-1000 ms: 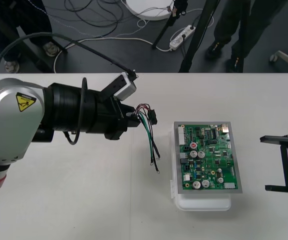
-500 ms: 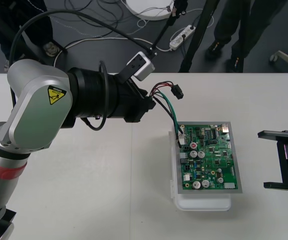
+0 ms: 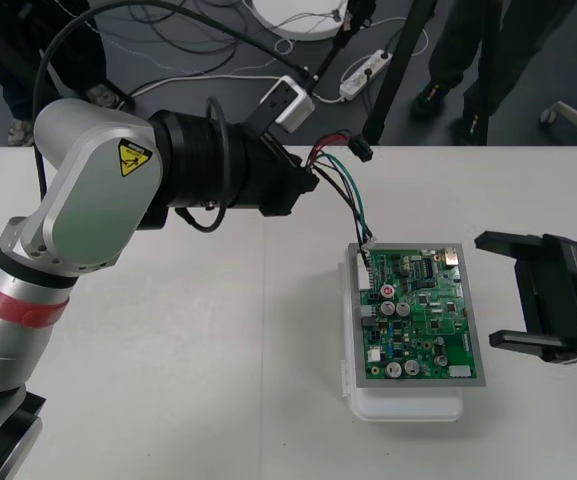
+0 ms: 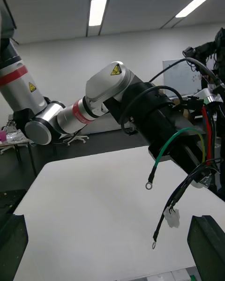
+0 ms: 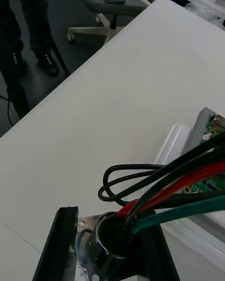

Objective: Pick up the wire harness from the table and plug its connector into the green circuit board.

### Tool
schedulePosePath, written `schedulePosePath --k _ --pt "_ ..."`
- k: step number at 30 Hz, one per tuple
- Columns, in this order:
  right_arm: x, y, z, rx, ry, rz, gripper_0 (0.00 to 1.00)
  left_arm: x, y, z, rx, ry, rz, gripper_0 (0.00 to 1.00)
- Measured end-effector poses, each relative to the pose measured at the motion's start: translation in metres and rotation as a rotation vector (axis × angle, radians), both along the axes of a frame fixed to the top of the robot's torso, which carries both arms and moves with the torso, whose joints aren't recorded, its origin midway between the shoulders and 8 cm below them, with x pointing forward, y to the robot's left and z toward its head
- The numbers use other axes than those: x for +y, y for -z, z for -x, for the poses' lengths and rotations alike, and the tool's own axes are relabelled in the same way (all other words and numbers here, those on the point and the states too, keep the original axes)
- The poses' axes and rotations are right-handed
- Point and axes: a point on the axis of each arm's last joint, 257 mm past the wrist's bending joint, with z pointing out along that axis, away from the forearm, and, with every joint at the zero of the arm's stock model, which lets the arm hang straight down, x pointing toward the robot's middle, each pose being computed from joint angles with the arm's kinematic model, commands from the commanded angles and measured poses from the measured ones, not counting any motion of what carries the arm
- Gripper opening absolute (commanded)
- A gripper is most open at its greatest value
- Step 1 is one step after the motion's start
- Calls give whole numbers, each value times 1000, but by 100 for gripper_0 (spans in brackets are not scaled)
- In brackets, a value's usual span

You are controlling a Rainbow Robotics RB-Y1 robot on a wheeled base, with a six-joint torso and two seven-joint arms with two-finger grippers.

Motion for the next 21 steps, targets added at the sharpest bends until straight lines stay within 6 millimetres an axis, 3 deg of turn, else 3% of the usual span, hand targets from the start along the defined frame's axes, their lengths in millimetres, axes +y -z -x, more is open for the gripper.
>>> schedulePosePath --k 10,17,21 --pt "33 -29 -12 78 55 -22 100 -1 -4 -3 -6 -1 6 0" --pt "37 -58 -15 128 155 -53 100 -7 -5 3 13 20 27 0" --pt "39 -66 -19 185 206 -59 100 -8 -5 4 17 24 32 0"
